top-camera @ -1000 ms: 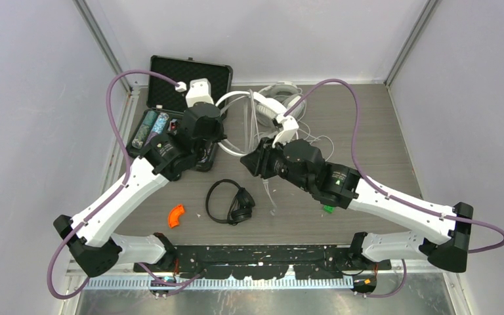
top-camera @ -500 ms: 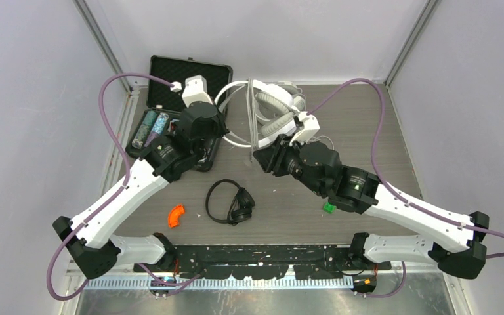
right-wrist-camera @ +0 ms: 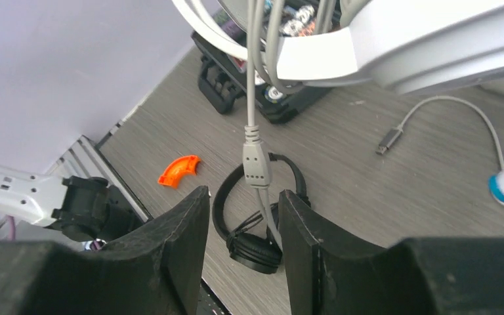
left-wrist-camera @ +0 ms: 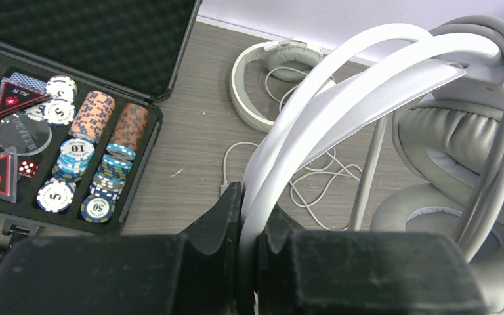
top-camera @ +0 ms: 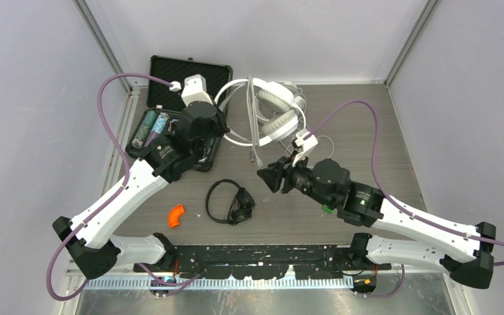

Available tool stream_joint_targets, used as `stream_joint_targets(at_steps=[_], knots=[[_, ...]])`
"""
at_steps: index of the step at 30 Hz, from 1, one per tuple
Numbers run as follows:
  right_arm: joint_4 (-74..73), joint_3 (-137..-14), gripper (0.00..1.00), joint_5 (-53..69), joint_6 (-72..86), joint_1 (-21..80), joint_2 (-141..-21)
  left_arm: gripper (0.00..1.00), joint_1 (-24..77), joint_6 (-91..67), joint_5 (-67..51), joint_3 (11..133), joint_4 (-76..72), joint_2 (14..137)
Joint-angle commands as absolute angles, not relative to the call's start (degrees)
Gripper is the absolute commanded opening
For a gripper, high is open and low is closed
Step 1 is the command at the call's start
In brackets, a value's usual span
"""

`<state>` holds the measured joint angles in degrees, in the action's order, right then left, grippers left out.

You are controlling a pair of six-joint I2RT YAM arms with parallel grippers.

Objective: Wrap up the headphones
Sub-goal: Wrap the headphones cable around the headphones.

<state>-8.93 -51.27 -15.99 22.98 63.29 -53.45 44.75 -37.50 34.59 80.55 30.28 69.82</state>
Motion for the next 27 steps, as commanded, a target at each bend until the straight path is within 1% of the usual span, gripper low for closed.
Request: stream_joint_targets(at_steps=[1,6,11,14,18,21,24,27], knots=[[-0.4,-49.3,0.48,-12.8,21.3,63.6,-48.0,0.00,44.6,-41.5,35.4,85.2,24.4,67.7],[-1.7,-45.4,0.46,-8.7,33.9,63.6,-45.6,0.00,44.6,-41.2,35.3,86.3,24.4,67.9],[3.4,-36.4,0.44,-8.9,48.5,63.6,-43.3,0.00,44.5,-40.6,35.0,86.4,23.0,67.9],[1.5,-34.2,0.44,-11.3,57.3,63.6,-43.3,0.00,44.6,-40.5,34.5,86.5,22.4,67.9],[0.4,-32.5,0.51,-15.8,69.0,63.6,-43.3,0.00,44.6,-40.1,33.6,86.3,21.4,67.6],[0.5,-30.2,0.55,-18.8,83.0,63.5,-42.6,0.00,44.6,-39.7,32.9,85.9,20.3,67.2],[-1.1,-27.6,0.57,-20.4,97.5,63.5,-41.8,0.00,44.5,-39.3,31.4,85.2,18.6,66.5],[-6.6,-28.3,0.58,-22.3,104.5,63.5,-40.3,0.00,44.6,-38.4,29.1,83.9,15.9,65.6]])
